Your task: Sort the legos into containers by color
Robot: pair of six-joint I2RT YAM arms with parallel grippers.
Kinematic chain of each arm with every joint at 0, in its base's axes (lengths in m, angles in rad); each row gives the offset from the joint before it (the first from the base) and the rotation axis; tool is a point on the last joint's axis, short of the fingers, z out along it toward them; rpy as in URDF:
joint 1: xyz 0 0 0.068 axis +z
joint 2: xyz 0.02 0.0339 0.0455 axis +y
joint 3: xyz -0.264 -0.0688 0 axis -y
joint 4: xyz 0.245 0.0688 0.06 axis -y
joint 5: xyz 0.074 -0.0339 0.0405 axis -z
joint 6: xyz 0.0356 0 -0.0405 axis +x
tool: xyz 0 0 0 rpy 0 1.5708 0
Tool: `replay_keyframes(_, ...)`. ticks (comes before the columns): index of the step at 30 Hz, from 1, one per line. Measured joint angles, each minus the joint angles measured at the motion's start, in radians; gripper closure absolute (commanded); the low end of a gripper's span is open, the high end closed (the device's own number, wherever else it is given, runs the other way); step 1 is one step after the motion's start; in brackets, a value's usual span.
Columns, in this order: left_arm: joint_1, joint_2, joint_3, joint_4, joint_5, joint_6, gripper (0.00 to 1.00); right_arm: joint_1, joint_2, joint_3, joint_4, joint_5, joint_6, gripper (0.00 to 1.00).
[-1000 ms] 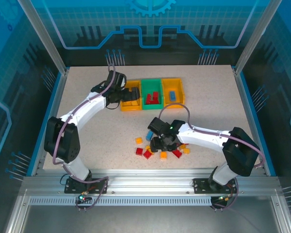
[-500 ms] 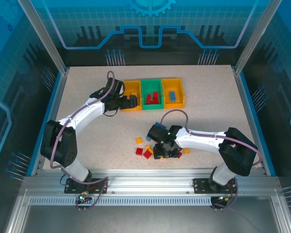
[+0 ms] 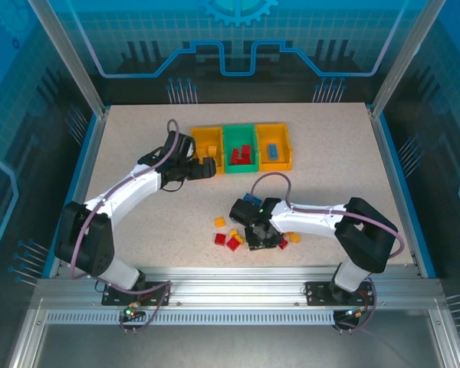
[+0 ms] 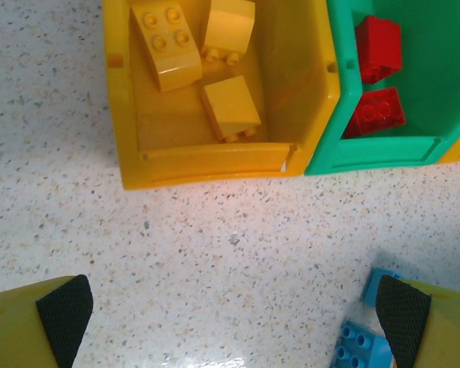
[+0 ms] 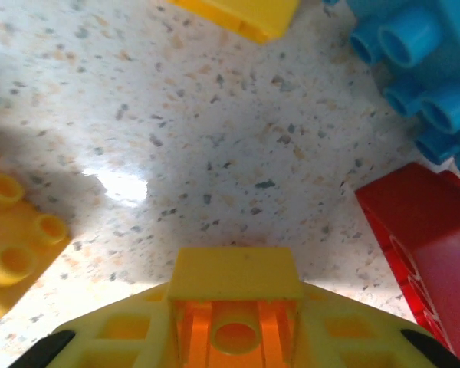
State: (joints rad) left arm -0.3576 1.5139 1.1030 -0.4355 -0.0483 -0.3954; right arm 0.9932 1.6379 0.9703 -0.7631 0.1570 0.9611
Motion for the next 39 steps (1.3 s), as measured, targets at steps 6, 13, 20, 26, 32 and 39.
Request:
replay_keyframes(6,-0.001,-0.083,-0.094,0.0,-0.034,-0.027,0.01,0.0,-0.099,0.111,-0.056,0.047,-0.072,0.69)
replay_keyframes(13,-0.016,-0.179,-0.208,0.0,-0.064,-0.076,0.01,-0.204,-0.067,0.274,0.075,-0.056,-0.206,0.72)
replay_keyframes(20,-0.113,-0.199,-0.274,-0.003,-0.084,-0.129,0.01,-0.329,0.197,0.553,0.187,-0.217,-0.286,0.72)
replay_keyframes(26,-0.19,-0.198,-0.316,-0.004,-0.095,-0.203,0.01,-0.347,0.427,0.852,0.187,-0.302,-0.315,0.72)
replay_keyframes(32,-0.228,-0.198,-0.346,-0.004,-0.098,-0.256,0.01,-0.354,0.657,1.183,0.119,-0.322,-0.319,0.68)
replay_keyframes(39,-0.235,-0.198,-0.354,-0.004,-0.098,-0.269,0.01,-0.359,0.871,1.439,0.055,-0.319,-0.29,0.58)
